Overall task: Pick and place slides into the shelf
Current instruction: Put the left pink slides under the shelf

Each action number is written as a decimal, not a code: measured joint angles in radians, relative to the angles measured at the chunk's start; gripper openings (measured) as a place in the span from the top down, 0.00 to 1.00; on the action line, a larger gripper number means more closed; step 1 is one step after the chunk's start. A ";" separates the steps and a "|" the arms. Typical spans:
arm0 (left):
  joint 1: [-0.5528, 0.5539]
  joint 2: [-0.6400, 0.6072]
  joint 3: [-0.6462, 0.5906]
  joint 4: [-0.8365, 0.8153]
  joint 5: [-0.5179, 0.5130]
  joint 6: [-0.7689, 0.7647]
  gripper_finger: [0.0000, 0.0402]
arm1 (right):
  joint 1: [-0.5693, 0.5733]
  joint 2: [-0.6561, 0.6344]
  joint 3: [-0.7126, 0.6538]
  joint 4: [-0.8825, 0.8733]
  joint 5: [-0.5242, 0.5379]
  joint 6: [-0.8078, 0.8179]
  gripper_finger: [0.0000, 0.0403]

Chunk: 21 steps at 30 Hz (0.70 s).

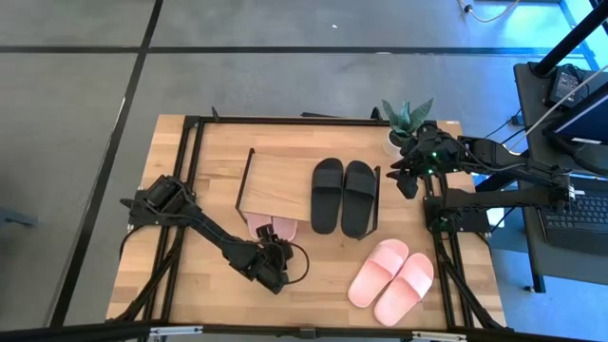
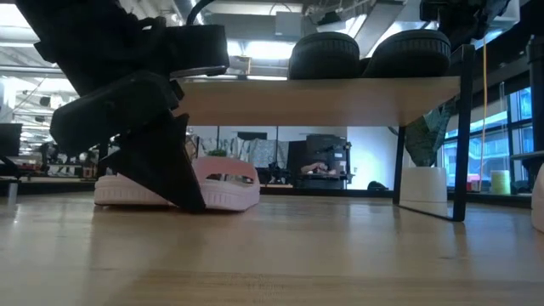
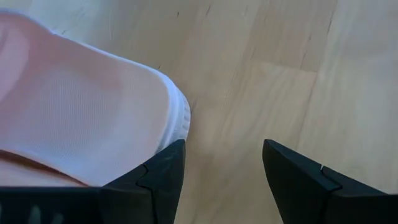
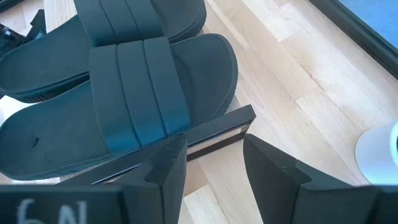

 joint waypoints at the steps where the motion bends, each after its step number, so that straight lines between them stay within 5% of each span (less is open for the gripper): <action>1: 0.000 0.000 0.000 0.004 0.000 -0.001 0.49 | 0.000 0.000 0.000 0.000 0.000 0.000 0.60; 11: -0.031 -0.020 0.074 0.013 0.104 0.007 0.49 | 0.000 0.000 0.000 0.000 0.000 0.000 0.60; 16: -0.049 -0.118 0.076 -0.012 0.217 0.008 0.49 | 0.000 0.000 0.000 0.000 0.000 0.000 0.60; 21: -0.068 -0.289 0.076 0.000 0.214 0.018 0.49 | 0.000 0.000 0.000 0.001 0.000 0.000 0.60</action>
